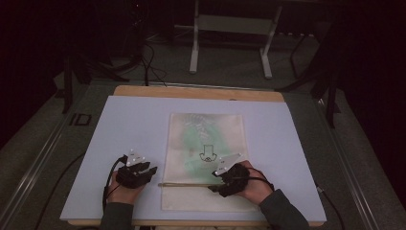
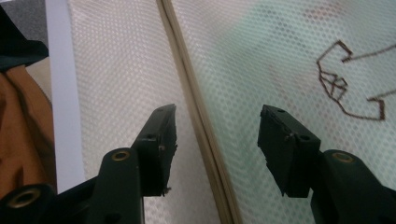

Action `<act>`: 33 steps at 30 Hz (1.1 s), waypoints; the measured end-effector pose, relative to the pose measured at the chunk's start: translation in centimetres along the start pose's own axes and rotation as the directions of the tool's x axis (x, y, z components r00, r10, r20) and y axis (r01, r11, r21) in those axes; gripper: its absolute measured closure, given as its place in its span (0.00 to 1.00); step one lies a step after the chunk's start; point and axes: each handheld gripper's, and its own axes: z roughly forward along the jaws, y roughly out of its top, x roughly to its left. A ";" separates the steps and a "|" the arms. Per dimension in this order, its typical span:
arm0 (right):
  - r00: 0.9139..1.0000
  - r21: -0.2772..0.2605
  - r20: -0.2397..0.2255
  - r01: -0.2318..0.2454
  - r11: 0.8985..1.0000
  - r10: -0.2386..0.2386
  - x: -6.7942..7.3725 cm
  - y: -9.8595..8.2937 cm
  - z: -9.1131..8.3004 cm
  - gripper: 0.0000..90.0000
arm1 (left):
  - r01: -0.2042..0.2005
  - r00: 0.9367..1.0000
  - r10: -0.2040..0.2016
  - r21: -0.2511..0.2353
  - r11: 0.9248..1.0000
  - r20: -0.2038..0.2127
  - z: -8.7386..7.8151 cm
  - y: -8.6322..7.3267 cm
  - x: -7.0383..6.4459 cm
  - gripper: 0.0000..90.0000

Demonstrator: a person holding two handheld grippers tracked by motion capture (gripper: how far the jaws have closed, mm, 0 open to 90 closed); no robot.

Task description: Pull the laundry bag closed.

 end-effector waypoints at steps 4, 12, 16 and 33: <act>1.000 -0.006 -0.009 0.014 1.000 -0.014 0.2 0.5 0.3 0.53 | -0.003 1.000 0.003 0.003 1.000 0.001 0.0 0.0 0.0 0.68; 0.999 -0.007 -0.026 0.038 0.999 -0.038 0.7 1.5 1.0 0.55 | -0.003 1.000 0.003 0.002 1.000 0.000 0.0 0.0 0.0 0.68; 0.998 -0.001 -0.029 0.052 0.999 -0.052 0.9 2.0 1.4 0.56 | -0.002 1.000 0.002 0.002 1.000 -0.002 0.0 0.0 0.0 0.68; 0.995 -0.006 -0.053 0.086 0.996 -0.086 1.5 4.0 3.0 0.61 | -0.003 1.000 0.003 0.002 1.000 -0.002 -0.1 0.0 0.1 0.68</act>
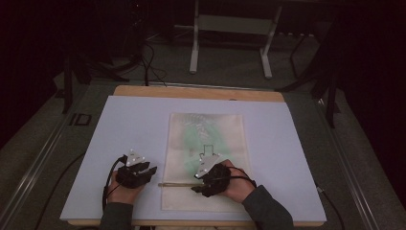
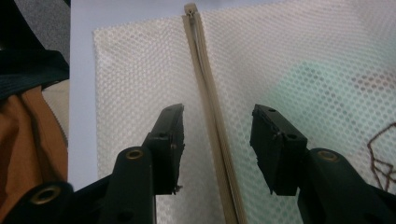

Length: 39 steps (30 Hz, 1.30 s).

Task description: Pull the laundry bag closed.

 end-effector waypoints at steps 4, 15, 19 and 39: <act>1.000 -0.001 -0.004 0.004 1.000 -0.004 0.1 0.4 0.3 0.61 | -0.001 1.000 0.001 -0.001 1.000 -0.001 0.0 0.0 0.0 0.68; 0.999 -0.007 -0.018 0.027 1.000 -0.027 0.3 1.5 1.2 0.61 | -0.002 1.000 0.002 -0.003 1.000 0.001 0.0 0.0 0.0 0.67; 0.999 -0.010 -0.025 0.038 0.999 -0.039 0.4 2.0 1.7 0.61 | -0.002 1.000 0.002 -0.004 1.000 0.001 0.0 0.0 0.0 0.67; 0.996 -0.006 -0.050 0.069 0.998 -0.069 0.9 4.1 3.7 0.67 | 0.003 1.000 -0.003 -0.013 1.000 -0.003 -0.2 0.0 0.2 0.67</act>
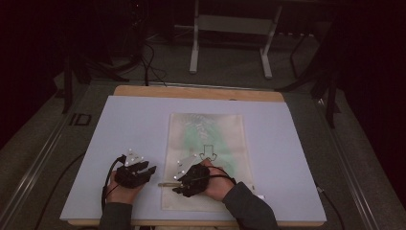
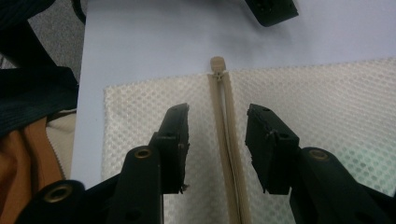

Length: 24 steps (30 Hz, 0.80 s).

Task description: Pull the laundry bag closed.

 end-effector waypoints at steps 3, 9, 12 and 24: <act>1.000 0.000 0.001 0.000 1.000 0.000 0.0 0.3 0.3 0.68 | 0.000 1.000 0.000 -0.001 1.000 0.000 0.0 0.0 0.0 0.67; 1.000 0.001 -0.001 -0.003 1.000 0.003 0.0 0.7 0.9 0.72 | 0.000 1.000 0.000 -0.001 1.000 -0.002 -0.1 0.0 0.1 0.67; 1.000 0.001 0.000 -0.008 1.000 0.008 0.0 0.9 1.2 0.75 | 0.003 1.000 -0.003 -0.002 1.000 -0.002 -0.1 0.0 0.1 0.67; 1.000 -0.007 0.001 0.002 1.000 -0.002 0.0 2.0 2.2 0.82 | 0.010 1.000 -0.010 -0.004 1.000 -0.005 -0.1 -0.1 0.3 0.67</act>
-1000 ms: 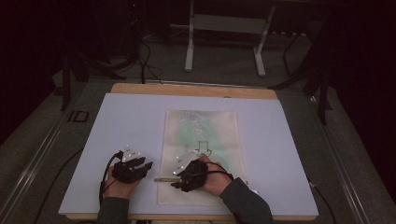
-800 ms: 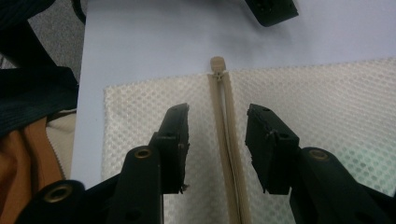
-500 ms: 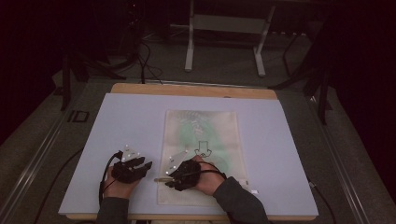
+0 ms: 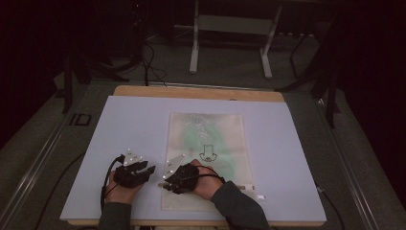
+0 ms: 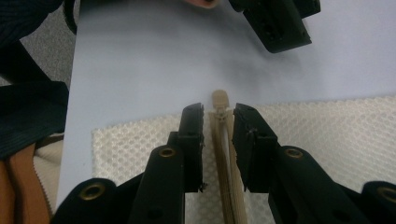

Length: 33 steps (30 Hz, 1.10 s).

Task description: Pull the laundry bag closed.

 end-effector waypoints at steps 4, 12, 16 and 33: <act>1.000 0.004 0.001 0.007 1.000 -0.007 0.0 0.3 0.4 0.82 | 0.001 1.000 -0.001 -0.001 1.000 0.001 0.0 0.0 0.0 0.67; 1.000 0.010 -0.002 -0.004 1.000 0.004 0.0 0.9 1.2 0.82 | 0.005 1.000 -0.005 -0.002 1.000 -0.002 -0.1 0.0 0.2 0.67; 1.000 0.011 -0.001 -0.004 1.000 0.004 -0.1 1.1 1.6 0.82 | 0.009 1.000 -0.009 -0.003 1.000 -0.003 -0.1 0.0 0.3 0.67; 1.000 0.042 0.016 0.000 0.999 0.000 -0.2 1.7 3.4 0.84 | 0.009 1.000 -0.009 -0.002 1.000 -0.003 -0.1 -0.1 0.4 0.67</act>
